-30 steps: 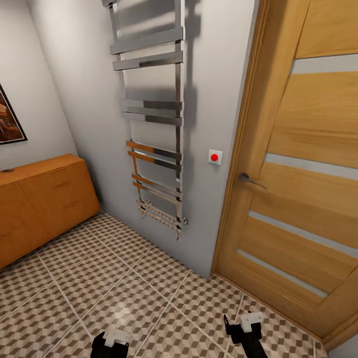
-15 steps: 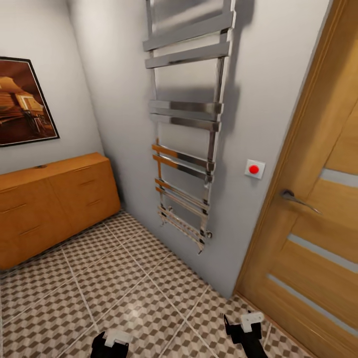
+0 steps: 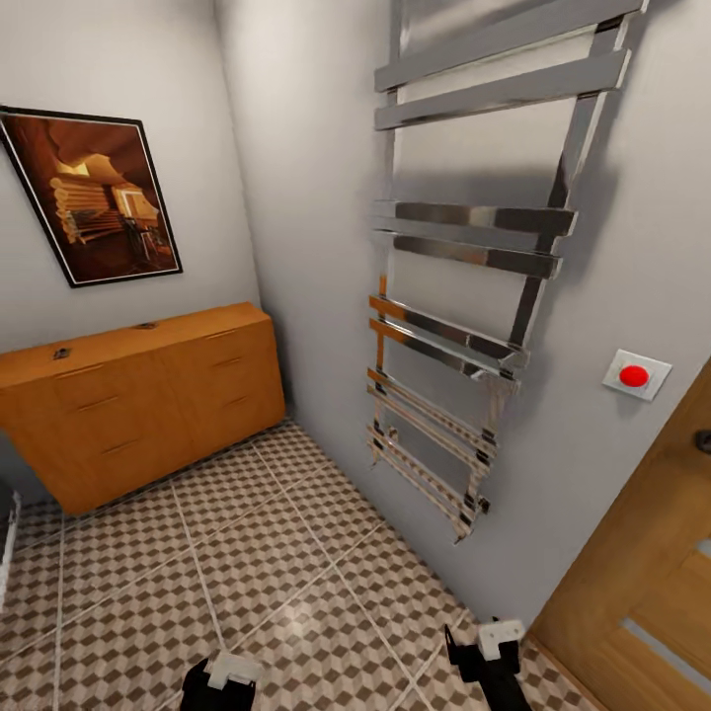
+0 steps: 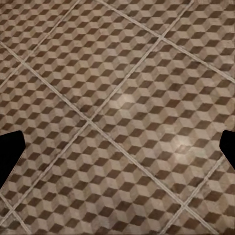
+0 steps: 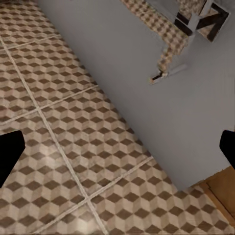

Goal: Take the four mousetraps from the cabinet in the bathroom and place them on the bathroom floor. Make sure all four end up on the same floor surface, and ensure that at least two of them are either under or directly next to the same bathroom sink.

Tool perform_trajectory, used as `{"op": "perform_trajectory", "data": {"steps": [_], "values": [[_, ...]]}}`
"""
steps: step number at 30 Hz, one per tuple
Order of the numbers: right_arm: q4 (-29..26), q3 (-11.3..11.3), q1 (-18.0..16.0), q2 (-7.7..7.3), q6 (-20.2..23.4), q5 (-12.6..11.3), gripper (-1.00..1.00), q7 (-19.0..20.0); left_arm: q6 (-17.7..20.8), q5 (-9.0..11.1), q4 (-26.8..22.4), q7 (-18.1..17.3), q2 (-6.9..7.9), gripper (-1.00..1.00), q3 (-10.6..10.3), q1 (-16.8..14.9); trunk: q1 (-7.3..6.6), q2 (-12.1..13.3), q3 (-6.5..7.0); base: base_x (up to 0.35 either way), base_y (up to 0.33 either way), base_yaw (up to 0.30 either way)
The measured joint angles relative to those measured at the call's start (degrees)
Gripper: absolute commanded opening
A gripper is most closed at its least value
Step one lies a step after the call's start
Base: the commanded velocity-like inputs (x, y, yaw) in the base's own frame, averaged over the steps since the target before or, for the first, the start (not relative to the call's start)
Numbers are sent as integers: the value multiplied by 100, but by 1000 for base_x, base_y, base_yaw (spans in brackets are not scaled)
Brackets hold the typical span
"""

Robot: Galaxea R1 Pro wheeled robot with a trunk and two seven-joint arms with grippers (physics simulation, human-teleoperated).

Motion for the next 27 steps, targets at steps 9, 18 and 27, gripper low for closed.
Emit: {"op": "perform_trajectory", "data": {"steps": [9, 18, 27], "values": [[0, 0, -1, 6, 0, 0, 100, 0, 0, 1, 0, 0, 0, 100, 0, 0, 0, 0, 0, 306, 161, 286], [0, 0, 0, 6, 0, 0, 100, 0, 0, 3, 0, 0, 0, 100, 0, 0, 0, 0, 0, 306, 156, 286], [0, 0, 0, 6, 0, 0, 100, 0, 0, 2, 0, -1, 0, 100, 0, 0, 0, 0, 0, 306, 146, 285]]}}
